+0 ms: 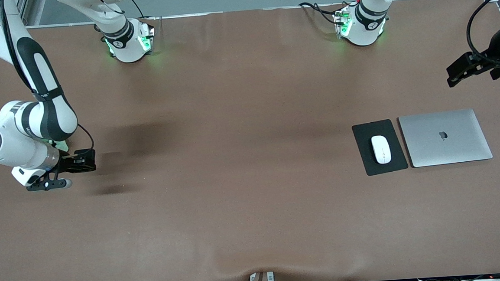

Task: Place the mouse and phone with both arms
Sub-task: 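Carry the black phone with the right gripper toward the green plush toy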

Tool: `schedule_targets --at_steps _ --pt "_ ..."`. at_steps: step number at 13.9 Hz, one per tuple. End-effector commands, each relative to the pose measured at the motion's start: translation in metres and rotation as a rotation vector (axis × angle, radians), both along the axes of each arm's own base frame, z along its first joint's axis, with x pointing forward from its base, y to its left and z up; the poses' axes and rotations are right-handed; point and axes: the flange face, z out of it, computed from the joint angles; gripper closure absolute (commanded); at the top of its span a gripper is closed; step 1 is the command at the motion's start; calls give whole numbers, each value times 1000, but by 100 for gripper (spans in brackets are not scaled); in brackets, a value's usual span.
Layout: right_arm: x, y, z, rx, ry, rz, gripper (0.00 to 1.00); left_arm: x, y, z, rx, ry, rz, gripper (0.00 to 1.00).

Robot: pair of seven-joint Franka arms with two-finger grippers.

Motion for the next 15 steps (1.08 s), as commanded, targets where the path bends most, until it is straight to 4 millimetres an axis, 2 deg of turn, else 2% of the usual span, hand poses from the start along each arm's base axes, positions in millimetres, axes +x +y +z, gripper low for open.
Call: schedule_targets --at_steps 1,4,9,13,14,15 --pt "-7 -26 -10 -21 4 0 100 -23 -1 5 -20 2 -8 0" --pt "-17 -56 -34 -14 14 18 100 -22 -4 -1 -28 15 -10 0" --pt "-41 -68 -68 -6 31 -24 100 -21 -1 -5 -26 21 -14 0" --pt "-47 -74 -80 1 53 -41 100 -22 1 -3 -26 18 -11 0" --pt "-48 -74 -82 2 57 -41 95 -21 0 -4 -26 20 -13 0" --pt "-47 -75 -82 3 55 -42 80 -21 0 -4 -26 20 -13 0"
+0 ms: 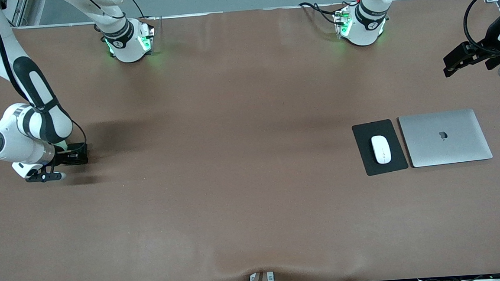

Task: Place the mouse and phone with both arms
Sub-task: 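Carry the black phone with the right gripper toward the green plush toy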

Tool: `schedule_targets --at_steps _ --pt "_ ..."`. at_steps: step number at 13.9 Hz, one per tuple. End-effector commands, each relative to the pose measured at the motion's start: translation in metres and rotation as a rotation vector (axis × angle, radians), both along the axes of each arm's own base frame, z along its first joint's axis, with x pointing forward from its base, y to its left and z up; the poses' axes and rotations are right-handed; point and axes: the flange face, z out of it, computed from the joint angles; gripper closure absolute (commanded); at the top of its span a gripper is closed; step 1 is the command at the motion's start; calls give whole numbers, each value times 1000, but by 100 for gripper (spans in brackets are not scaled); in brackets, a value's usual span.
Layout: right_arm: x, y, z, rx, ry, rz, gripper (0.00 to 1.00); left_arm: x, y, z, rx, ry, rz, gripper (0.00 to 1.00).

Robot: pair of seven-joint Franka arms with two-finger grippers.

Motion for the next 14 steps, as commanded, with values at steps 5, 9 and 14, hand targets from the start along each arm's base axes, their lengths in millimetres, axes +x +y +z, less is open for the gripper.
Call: schedule_targets --at_steps 5,9,14 --pt "-3 -1 -2 9 -2 -4 0 -6 -1 4 -17 -8 -14 0" --pt "16 13 23 -2 -47 27 0 -6 -1 1 -16 -2 -15 0" --pt "67 70 130 -16 -111 64 0 -7 -3 4 -17 -8 -19 0"
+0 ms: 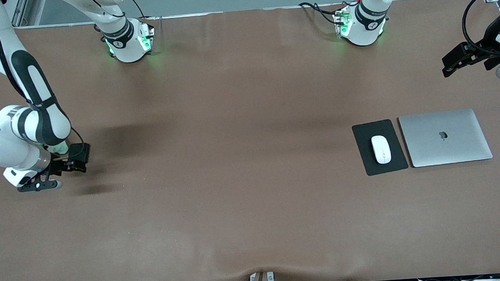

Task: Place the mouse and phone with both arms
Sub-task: 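Lower the phone beside the plush toy and open the right gripper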

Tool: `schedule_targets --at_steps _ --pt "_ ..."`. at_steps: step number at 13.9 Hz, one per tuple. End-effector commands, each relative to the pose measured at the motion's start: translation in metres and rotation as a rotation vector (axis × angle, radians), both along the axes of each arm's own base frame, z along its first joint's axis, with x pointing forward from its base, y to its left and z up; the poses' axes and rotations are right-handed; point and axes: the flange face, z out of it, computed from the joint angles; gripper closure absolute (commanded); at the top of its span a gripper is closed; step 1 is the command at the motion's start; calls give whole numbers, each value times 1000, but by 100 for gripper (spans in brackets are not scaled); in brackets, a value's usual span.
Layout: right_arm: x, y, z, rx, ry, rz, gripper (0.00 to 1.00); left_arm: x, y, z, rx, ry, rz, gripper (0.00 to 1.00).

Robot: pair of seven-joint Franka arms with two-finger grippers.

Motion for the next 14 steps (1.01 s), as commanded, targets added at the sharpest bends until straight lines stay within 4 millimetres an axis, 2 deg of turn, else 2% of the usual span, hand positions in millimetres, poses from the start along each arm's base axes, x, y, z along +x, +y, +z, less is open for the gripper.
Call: schedule_targets --at_steps 1,4,5,8,10,14 --pt "16 36 80 0 7 -10 0 -7 -1 6 -17 -12 -16 0" --pt "13 83 164 4 -7 22 0 -7 -1 7 -17 -12 -16 0" --pt "5 96 192 8 -17 25 0 -7 -1 6 -17 -11 -16 0" --pt "-20 134 254 17 -29 -68 0 -7 -2 8 -22 -13 -20 0" --pt "-38 138 290 34 0 -80 0 -7 -1 10 -27 -16 -19 0" --pt "-61 129 361 72 46 -93 0 -7 -4 11 -26 -17 -28 0"
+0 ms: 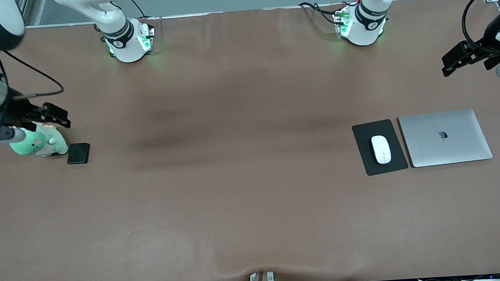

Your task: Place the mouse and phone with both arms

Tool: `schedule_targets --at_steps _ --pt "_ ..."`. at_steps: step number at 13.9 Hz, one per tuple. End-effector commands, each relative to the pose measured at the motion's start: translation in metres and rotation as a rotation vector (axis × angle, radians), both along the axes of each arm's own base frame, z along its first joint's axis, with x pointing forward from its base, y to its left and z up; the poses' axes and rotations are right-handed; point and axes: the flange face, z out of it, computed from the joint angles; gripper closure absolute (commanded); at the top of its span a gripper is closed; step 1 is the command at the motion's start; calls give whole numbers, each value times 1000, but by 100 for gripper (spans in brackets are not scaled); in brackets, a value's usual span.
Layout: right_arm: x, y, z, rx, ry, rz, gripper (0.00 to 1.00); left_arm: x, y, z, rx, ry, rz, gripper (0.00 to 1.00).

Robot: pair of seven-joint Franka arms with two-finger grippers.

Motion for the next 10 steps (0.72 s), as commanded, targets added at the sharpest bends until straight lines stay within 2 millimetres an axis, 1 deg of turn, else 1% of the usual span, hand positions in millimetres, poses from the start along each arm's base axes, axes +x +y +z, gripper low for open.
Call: schedule_targets --at_steps 1,2,3,6,7,10 --pt "-11 -10 44 20 19 -18 0 -7 0 12 -25 -17 -20 0" --pt "-12 -15 51 19 18 -22 0 -8 2 14 -25 -8 -17 0" --pt "-14 -24 54 22 22 -35 0 -8 2 15 -25 -5 -16 0" --pt "-15 -49 55 29 14 -21 0 -8 2 15 -25 -5 -18 0" --pt "-16 -52 55 30 17 -27 0 -8 2 15 -25 -5 -18 0" --pt "-15 -48 56 28 12 -22 0 -8 3 16 -27 -6 -15 0"
